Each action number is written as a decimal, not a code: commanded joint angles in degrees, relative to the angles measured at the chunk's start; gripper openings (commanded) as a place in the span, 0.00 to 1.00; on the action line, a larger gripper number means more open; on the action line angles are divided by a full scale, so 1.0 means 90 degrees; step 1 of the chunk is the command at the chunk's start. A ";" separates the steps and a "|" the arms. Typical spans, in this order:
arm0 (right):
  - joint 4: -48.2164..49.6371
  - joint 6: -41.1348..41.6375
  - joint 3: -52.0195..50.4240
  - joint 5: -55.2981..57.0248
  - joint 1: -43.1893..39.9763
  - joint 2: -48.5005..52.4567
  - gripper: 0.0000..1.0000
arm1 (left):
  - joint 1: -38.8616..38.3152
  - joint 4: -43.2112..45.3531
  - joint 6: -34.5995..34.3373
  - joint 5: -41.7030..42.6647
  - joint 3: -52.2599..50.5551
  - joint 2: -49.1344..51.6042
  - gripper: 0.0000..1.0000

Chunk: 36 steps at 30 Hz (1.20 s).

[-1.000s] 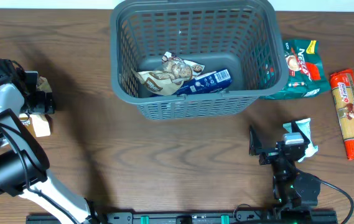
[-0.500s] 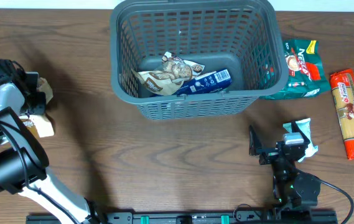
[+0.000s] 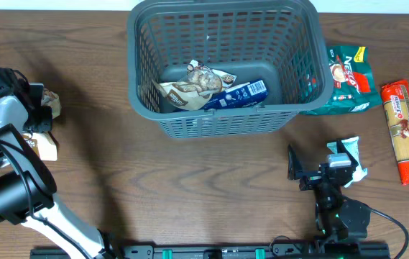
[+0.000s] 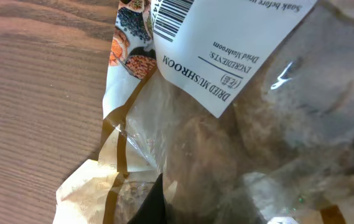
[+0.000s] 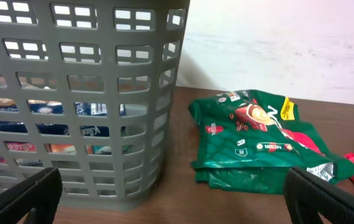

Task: Pack container
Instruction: 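Close the left gripper on the second tan mushroom pouch and lift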

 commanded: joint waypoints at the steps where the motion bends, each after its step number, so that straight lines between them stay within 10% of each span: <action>1: -0.0027 -0.0075 -0.0010 0.0015 -0.0039 -0.0041 0.99 | -0.0010 -0.0134 -0.0233 -0.0053 -0.0019 0.0141 0.06; 36: -0.0027 -0.0075 -0.0010 0.0012 -0.0039 -0.0041 0.99 | -0.0974 -0.1083 -0.1222 0.0357 0.1423 -0.3383 0.06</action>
